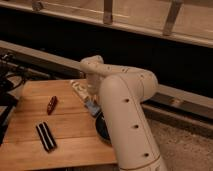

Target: Wipe the white sponge on the table

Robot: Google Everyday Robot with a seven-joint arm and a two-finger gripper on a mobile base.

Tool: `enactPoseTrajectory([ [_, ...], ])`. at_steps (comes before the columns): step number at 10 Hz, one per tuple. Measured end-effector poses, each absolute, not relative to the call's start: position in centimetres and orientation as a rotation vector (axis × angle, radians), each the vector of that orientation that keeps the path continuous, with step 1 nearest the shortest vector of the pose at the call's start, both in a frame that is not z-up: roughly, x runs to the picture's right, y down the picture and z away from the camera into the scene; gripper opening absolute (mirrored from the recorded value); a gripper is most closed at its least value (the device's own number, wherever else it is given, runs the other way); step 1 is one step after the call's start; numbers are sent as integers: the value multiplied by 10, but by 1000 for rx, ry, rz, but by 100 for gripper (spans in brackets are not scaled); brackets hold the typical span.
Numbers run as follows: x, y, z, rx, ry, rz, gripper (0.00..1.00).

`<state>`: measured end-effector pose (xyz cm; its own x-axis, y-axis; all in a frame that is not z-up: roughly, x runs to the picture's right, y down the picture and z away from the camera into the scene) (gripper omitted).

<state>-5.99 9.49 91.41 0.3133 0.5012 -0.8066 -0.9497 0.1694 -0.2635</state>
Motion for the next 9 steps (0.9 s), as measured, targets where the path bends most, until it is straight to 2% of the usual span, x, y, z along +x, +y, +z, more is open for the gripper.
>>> enactPoseTrajectory([
  [9, -77, 109, 907, -911, 599, 1079, 4],
])
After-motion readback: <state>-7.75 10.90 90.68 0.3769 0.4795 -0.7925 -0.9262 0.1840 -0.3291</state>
